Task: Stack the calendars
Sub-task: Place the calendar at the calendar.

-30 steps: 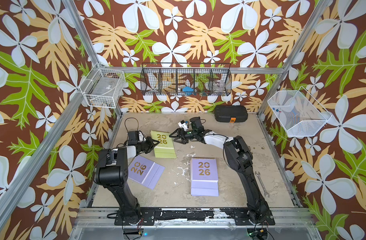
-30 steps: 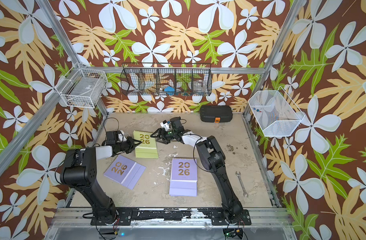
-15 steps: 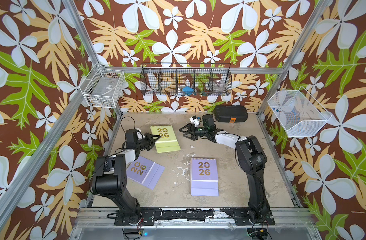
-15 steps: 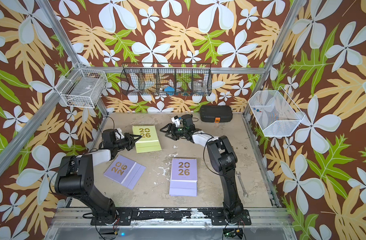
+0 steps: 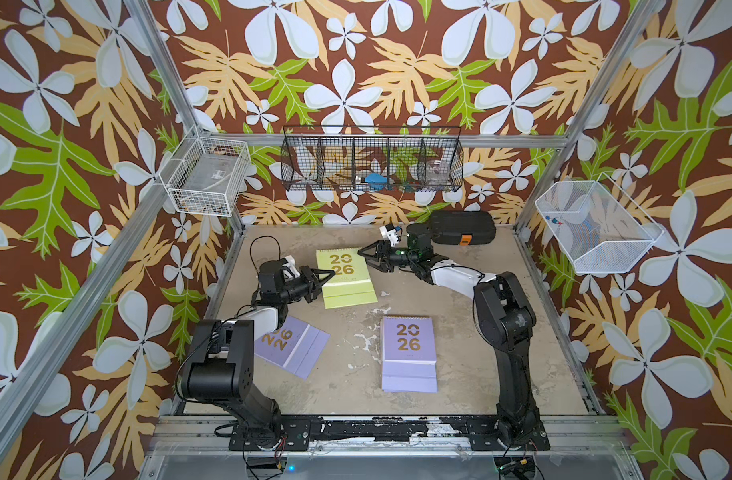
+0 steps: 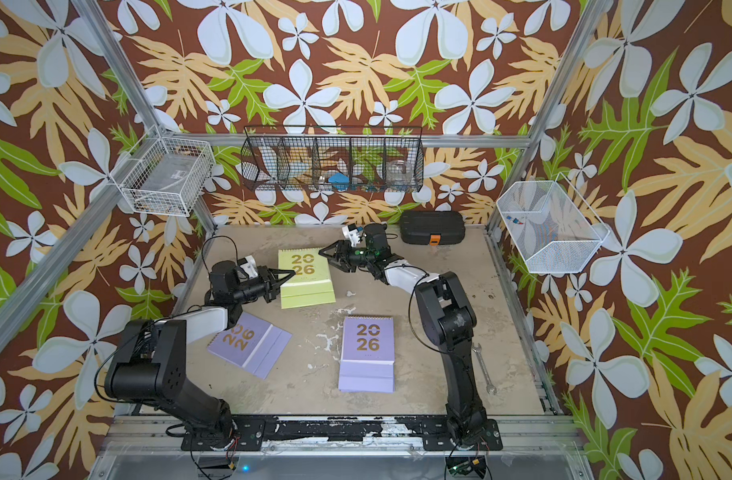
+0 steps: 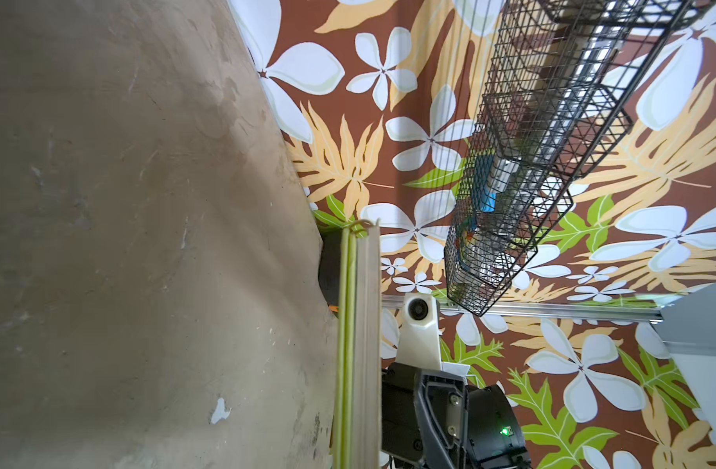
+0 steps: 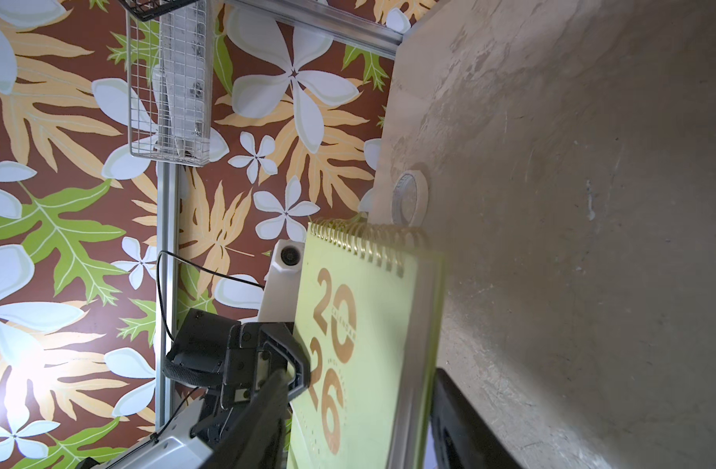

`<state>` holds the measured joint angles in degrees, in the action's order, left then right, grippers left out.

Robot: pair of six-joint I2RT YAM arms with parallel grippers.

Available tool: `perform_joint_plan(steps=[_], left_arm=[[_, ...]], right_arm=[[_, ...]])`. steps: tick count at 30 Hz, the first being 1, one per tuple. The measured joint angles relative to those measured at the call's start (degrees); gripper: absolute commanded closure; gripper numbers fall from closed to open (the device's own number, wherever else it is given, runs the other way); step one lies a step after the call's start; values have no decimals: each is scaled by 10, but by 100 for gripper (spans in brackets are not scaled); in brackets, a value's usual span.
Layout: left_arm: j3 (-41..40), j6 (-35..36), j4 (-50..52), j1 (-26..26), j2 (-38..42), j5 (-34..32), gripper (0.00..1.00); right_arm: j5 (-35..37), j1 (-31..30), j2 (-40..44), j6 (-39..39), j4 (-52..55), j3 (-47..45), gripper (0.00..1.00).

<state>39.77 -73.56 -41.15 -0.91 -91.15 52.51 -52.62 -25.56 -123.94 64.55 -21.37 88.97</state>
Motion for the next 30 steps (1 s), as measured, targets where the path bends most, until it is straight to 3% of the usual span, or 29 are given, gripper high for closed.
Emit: perform_joint_plan(steps=[4, 9, 12, 16, 23, 30], left_arm=[[-10, -17, -28, -6, 5, 1, 95], [-17, -27, -35, -7, 15, 3, 65], [-21, -30, -34, -8, 24, 3, 52], [-31, -29, -33, -8, 40, 2, 44], [-66, -10, -17, -21, 86, -13, 41], [-128, 2, 1, -80, 132, -53, 41]], right_arm=[[2, 0, 9, 10, 0, -10, 77], [2, 1, 31, 27, -21, -33, 100], [4, 0, 57, 27, -47, -63, 100], [10, 4, 105, 27, -60, -124, 100], [28, 42, 263, 23, -81, -301, 100], [33, 96, 453, 5, -68, -503, 100]])
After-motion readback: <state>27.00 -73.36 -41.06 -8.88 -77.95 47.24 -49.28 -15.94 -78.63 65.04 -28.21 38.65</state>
